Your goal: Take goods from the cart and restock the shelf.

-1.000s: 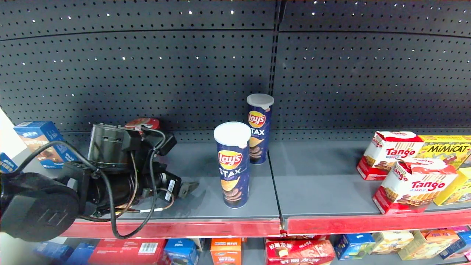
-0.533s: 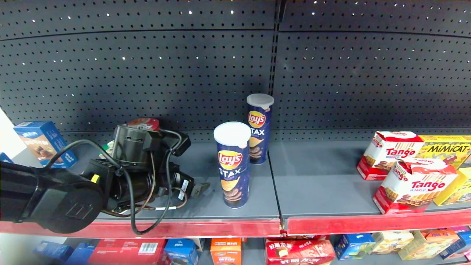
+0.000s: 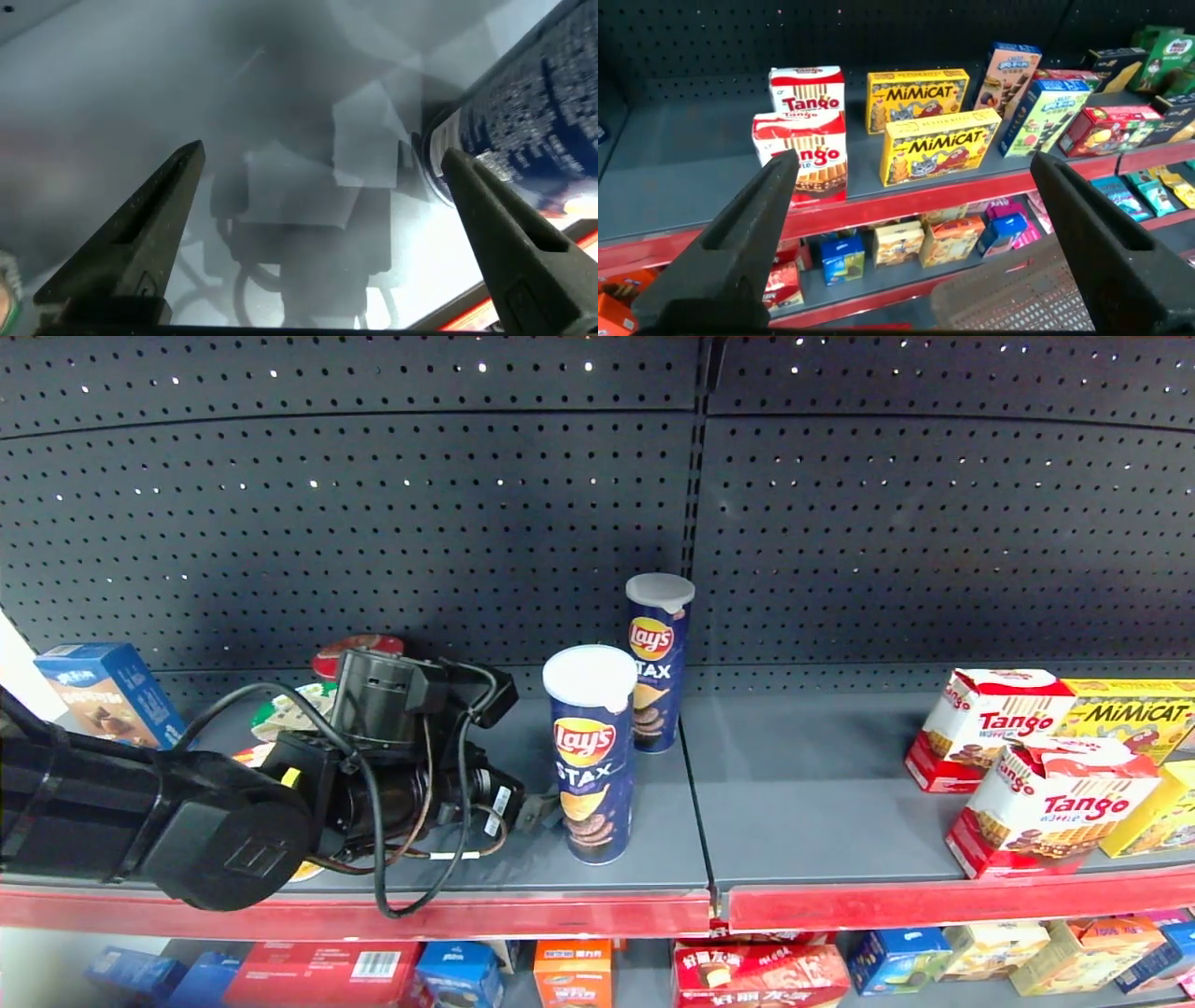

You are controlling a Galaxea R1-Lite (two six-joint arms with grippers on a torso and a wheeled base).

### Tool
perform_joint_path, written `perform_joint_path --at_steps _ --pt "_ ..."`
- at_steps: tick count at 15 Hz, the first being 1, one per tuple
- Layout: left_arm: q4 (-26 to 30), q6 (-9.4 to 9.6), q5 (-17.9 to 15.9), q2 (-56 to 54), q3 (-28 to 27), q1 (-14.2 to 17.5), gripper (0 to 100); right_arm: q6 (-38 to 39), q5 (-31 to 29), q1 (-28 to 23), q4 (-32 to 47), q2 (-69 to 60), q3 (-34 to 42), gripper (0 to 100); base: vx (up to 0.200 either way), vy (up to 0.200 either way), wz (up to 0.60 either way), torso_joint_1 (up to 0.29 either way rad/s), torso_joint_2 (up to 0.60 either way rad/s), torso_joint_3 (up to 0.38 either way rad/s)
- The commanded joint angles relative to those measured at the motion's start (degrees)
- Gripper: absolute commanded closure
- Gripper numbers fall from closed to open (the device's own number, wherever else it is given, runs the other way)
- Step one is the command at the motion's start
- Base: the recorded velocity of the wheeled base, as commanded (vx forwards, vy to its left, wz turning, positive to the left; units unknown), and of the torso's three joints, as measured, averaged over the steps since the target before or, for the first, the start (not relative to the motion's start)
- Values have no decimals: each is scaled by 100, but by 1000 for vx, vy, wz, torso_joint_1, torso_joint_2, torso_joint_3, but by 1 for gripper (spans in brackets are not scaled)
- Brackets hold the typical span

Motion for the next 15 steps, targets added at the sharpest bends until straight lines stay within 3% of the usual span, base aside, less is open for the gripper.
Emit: perform_joint_path --at_steps 1,15 --pt "-1 1 0 40 -23 -41 0 -4 -1 -1 1 24 4 0 0 0 0 0 0 0" --pt "-203 -52 105 215 -163 -270 0 -4 -1 -1 1 42 4 0 0 0 0 0 0 0"
